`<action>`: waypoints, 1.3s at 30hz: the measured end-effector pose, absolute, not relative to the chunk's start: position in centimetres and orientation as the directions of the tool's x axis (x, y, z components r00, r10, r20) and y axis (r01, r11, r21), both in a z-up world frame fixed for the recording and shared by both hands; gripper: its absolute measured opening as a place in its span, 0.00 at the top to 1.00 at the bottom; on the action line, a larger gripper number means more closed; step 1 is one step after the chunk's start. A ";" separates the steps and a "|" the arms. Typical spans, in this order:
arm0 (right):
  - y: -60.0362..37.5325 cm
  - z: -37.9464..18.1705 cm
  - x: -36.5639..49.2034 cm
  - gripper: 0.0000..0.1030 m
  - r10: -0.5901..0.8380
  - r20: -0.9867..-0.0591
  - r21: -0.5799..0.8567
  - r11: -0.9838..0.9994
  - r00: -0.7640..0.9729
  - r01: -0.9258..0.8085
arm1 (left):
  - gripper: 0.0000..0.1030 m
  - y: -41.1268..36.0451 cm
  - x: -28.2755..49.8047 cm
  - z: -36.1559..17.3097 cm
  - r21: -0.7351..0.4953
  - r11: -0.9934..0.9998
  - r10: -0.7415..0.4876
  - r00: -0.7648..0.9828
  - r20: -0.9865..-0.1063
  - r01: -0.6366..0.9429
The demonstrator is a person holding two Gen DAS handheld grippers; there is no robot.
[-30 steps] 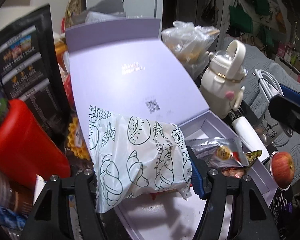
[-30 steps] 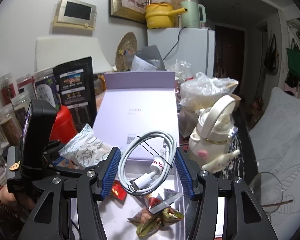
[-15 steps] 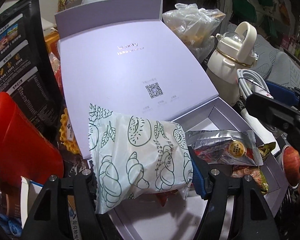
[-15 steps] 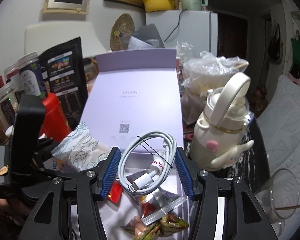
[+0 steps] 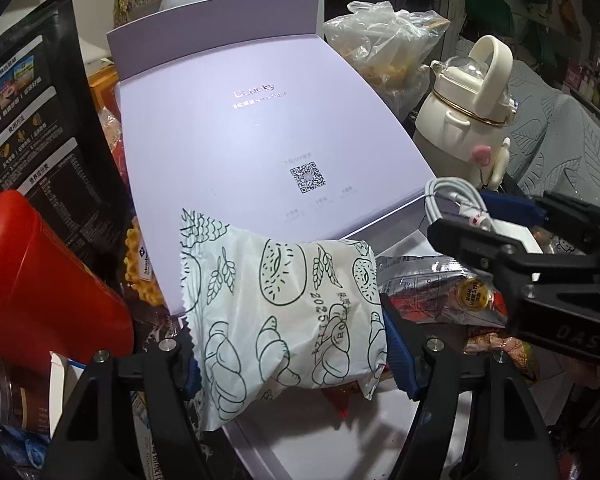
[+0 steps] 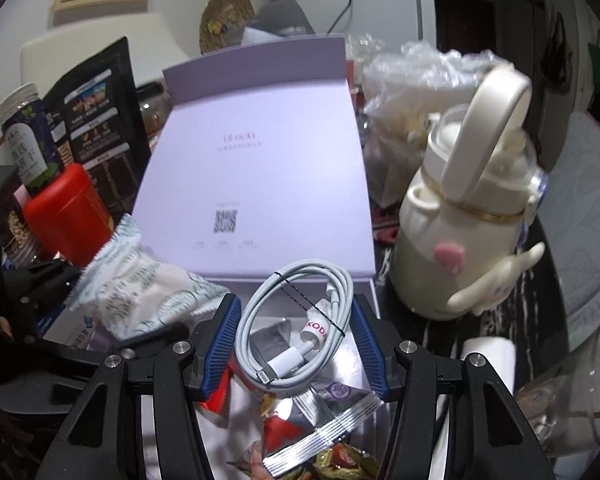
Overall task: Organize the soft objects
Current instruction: 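Lower the white bag with the left gripper while the right lowers the cable, open both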
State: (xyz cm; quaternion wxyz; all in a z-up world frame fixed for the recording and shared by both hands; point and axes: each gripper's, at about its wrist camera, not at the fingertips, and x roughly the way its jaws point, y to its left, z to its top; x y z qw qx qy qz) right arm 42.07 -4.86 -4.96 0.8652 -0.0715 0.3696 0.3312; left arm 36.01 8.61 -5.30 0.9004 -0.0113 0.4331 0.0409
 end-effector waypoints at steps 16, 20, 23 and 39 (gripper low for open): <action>-4.3 -6.3 42.9 0.37 0.429 -0.777 0.096 0.803 0.460 -0.588 | 0.22 8.9 35.8 -4.5 0.025 0.995 0.083 0.618 -0.782 -0.101; -4.7 -4.7 42.4 0.35 0.428 -0.761 0.085 0.811 0.487 -0.580 | 0.21 8.7 35.7 -3.7 0.030 0.994 0.088 0.624 -0.776 -0.103; -5.2 -3.6 42.0 0.34 0.423 -0.749 0.073 0.818 0.510 -0.570 | 0.14 8.5 35.2 -2.2 0.068 0.991 0.126 0.653 -0.747 -0.114; -7.4 5.0 36.4 0.34 0.445 -0.613 0.017 0.834 0.653 -0.552 | 0.04 8.0 30.8 6.0 0.052 0.990 0.134 0.768 -0.626 -0.130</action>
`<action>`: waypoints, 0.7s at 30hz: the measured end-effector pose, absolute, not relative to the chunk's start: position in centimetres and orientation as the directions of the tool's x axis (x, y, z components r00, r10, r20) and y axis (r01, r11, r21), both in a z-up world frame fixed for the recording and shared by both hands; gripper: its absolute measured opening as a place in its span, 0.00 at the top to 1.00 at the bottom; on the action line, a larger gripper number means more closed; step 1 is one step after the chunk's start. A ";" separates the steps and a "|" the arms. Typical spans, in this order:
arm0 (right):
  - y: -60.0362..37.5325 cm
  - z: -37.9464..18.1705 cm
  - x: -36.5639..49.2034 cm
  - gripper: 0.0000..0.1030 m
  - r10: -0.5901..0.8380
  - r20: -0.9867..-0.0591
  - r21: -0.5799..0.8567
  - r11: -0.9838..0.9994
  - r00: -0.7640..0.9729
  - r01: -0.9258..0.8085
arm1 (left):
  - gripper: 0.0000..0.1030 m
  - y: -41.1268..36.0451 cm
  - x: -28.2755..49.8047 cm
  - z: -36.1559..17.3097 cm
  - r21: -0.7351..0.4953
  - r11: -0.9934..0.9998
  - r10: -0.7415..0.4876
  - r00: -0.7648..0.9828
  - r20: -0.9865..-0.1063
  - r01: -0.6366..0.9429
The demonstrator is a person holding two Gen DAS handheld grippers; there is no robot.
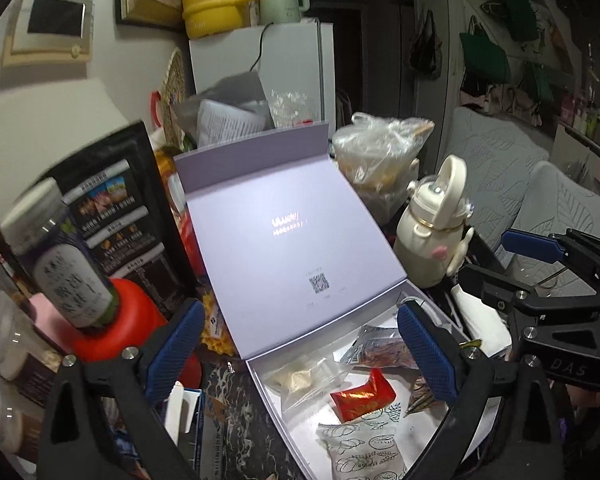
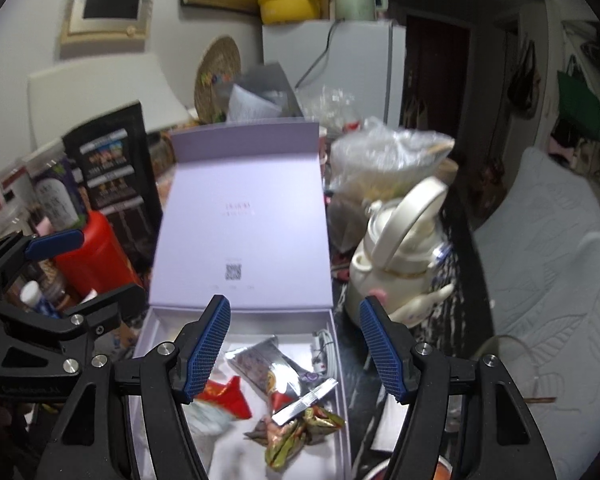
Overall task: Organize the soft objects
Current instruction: 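Lower the white bag with the left gripper while the right lowers the cable, open both, then withdraw both tools up from the box toward the red scrunchie and lavender pouch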
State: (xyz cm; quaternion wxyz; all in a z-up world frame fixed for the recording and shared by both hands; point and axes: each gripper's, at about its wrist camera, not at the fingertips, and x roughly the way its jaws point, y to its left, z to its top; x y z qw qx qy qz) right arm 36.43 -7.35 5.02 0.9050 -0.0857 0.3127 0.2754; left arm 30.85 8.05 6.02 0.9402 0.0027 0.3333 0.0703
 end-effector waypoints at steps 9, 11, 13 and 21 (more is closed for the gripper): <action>-9.5 9.6 30.9 0.34 0.457 -0.511 -0.021 0.840 0.728 -0.543 | 0.04 6.0 25.3 11.0 0.082 0.991 0.135 0.842 -0.522 -0.108; -9.9 10.4 29.7 0.31 0.457 -0.490 -0.034 0.841 0.742 -0.540 | 0.04 5.5 24.1 11.9 0.096 0.990 0.137 0.856 -0.498 -0.103; -10.4 11.3 28.2 0.31 0.459 -0.468 -0.044 0.842 0.755 -0.538 | 0.04 5.0 22.9 12.7 0.104 0.990 0.135 0.868 -0.478 -0.097; -12.6 13.1 22.8 0.25 0.407 -0.438 -0.082 0.870 0.802 -0.486 | 0.04 4.3 18.5 14.8 0.087 0.993 0.115 0.889 -0.443 -0.085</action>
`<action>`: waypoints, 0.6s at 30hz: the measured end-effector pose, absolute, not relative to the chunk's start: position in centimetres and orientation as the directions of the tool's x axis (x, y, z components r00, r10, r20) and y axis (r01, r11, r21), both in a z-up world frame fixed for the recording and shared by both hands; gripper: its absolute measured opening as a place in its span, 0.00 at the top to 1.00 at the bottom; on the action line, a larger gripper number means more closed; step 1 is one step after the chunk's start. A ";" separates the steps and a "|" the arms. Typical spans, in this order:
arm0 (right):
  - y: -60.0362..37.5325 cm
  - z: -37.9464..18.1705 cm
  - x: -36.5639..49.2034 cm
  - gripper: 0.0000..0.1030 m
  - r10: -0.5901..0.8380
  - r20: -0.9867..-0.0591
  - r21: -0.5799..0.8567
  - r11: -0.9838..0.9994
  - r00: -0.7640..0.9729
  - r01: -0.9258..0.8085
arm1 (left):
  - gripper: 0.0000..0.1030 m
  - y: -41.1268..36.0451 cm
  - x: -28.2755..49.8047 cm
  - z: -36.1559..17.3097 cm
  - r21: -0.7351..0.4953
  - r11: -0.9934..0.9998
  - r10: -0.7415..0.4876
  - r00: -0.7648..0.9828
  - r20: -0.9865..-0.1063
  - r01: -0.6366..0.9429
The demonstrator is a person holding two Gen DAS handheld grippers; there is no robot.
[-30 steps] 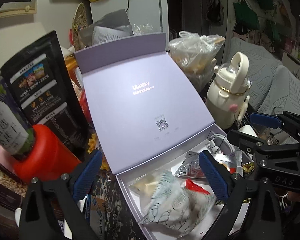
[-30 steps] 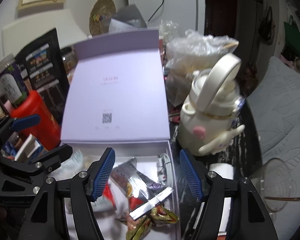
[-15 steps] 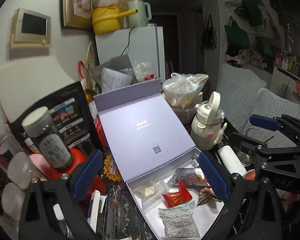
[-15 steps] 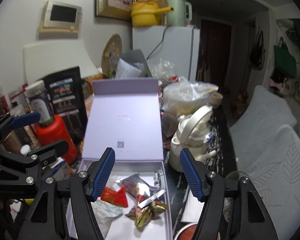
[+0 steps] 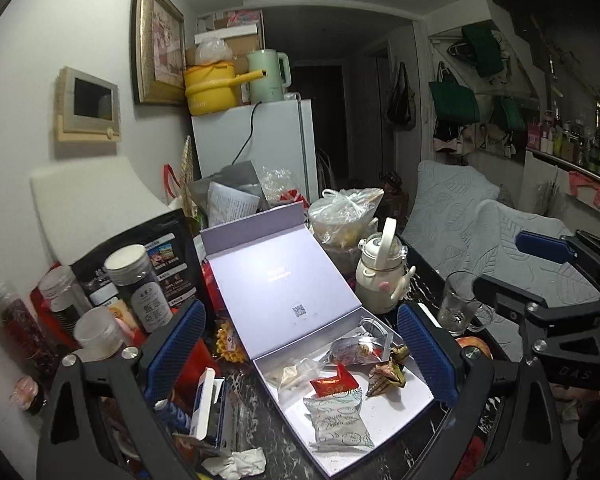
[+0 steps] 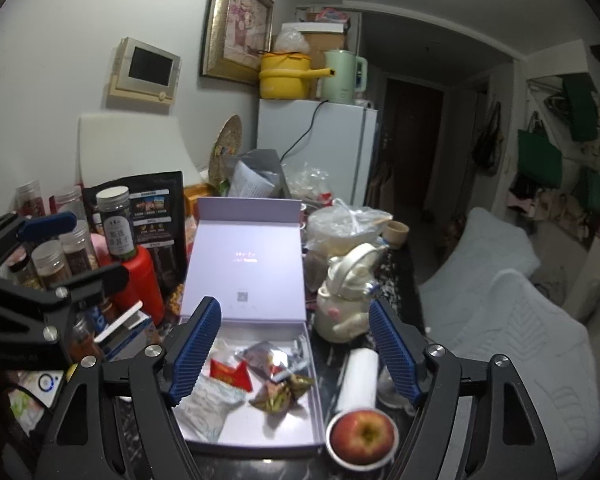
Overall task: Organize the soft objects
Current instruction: 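Withdraw both tools up from the box toward the red scrunchie and lavender pouch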
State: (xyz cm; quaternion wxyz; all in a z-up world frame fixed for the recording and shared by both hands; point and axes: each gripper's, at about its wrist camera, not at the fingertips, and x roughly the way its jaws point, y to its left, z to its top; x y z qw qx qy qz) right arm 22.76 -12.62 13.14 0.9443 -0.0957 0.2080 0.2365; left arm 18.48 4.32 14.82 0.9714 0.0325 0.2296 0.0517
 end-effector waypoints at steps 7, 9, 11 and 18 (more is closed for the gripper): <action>-14.7 12.9 18.7 0.22 0.395 -0.406 -0.069 0.886 0.824 -0.459 | 0.04 3.4 14.6 15.0 0.065 0.996 0.080 0.897 -0.434 -0.058; -15.3 12.6 17.5 0.22 0.390 -0.405 -0.066 0.890 0.827 -0.452 | 0.04 3.2 13.8 14.6 0.058 0.997 0.072 0.896 -0.439 -0.052; -15.7 12.1 16.5 0.22 0.387 -0.410 -0.061 0.892 0.826 -0.448 | 0.04 2.8 13.0 14.1 0.054 0.997 0.065 0.892 -0.447 -0.045; -17.4 9.9 13.0 0.22 0.360 -0.423 -0.064 0.903 0.831 -0.424 | 0.04 1.1 10.4 12.3 0.046 0.999 0.028 0.881 -0.472 -0.007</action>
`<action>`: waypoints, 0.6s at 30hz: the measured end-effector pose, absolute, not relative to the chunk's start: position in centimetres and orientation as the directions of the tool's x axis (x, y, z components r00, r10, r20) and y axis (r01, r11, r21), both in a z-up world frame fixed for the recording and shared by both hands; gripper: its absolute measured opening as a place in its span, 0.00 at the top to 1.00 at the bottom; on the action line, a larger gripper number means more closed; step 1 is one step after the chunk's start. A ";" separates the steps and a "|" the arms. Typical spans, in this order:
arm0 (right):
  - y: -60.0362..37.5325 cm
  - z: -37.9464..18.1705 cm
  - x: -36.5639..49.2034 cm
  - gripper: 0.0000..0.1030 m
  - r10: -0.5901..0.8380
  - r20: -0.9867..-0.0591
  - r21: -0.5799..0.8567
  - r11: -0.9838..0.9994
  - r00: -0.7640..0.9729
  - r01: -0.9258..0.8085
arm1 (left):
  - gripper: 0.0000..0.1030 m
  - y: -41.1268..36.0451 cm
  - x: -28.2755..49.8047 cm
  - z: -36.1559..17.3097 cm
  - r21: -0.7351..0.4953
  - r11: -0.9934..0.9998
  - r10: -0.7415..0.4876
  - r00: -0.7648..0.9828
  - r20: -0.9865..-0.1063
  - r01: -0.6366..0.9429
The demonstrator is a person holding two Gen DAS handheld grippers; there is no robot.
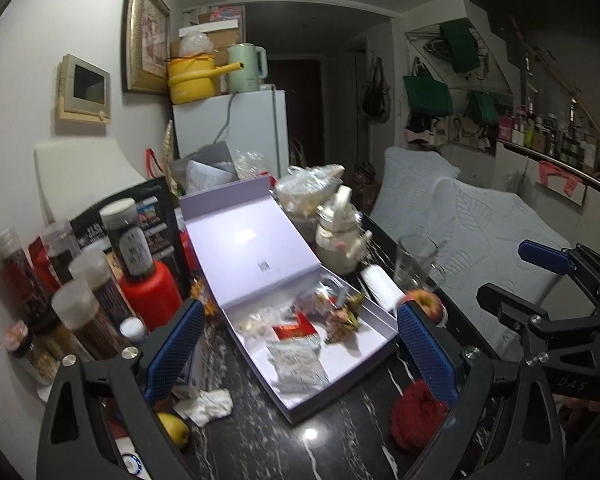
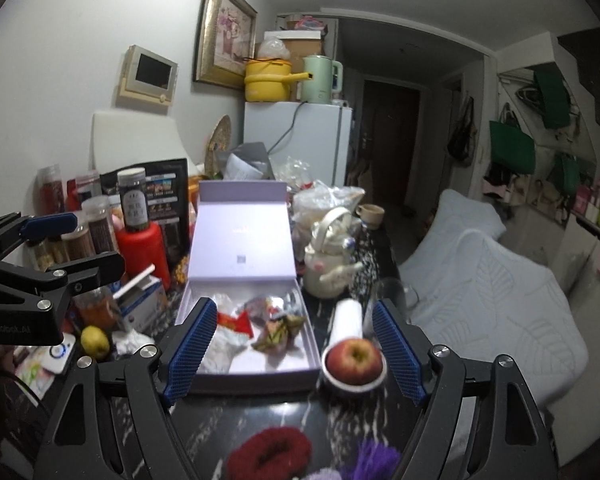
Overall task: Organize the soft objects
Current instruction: 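Withdraw both tools up from the box toward the red scrunchie and lavender pouch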
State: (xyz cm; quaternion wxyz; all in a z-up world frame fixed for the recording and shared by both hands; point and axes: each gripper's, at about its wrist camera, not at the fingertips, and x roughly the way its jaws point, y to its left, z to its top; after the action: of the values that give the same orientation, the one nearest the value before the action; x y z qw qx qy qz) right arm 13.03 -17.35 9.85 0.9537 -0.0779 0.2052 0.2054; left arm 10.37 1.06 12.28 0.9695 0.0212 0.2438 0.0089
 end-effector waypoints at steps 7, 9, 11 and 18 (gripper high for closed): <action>-19.4 7.1 10.5 0.22 0.323 -0.453 -0.035 0.925 0.831 -0.379 | 0.04 -0.8 8.2 10.2 0.040 0.998 -0.023 0.866 -0.499 0.050; -19.8 6.5 9.8 0.22 0.312 -0.458 -0.032 0.930 0.832 -0.367 | 0.04 -1.2 7.7 9.6 0.035 0.997 -0.039 0.862 -0.505 0.065; -20.3 5.8 8.9 0.22 0.303 -0.463 -0.032 0.933 0.833 -0.357 | 0.04 -1.6 7.2 9.1 0.026 0.996 -0.065 0.860 -0.507 0.091; -21.3 3.0 6.6 0.19 0.291 -0.470 -0.010 0.942 0.834 -0.334 | 0.04 -2.4 6.4 6.1 -0.028 0.988 -0.139 0.816 -0.561 0.149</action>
State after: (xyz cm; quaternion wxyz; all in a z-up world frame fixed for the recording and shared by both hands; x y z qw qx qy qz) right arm 6.62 -21.32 3.02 0.9564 -0.0457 0.2377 0.1634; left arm 6.40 -2.41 6.08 0.9529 0.0089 0.2936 -0.0757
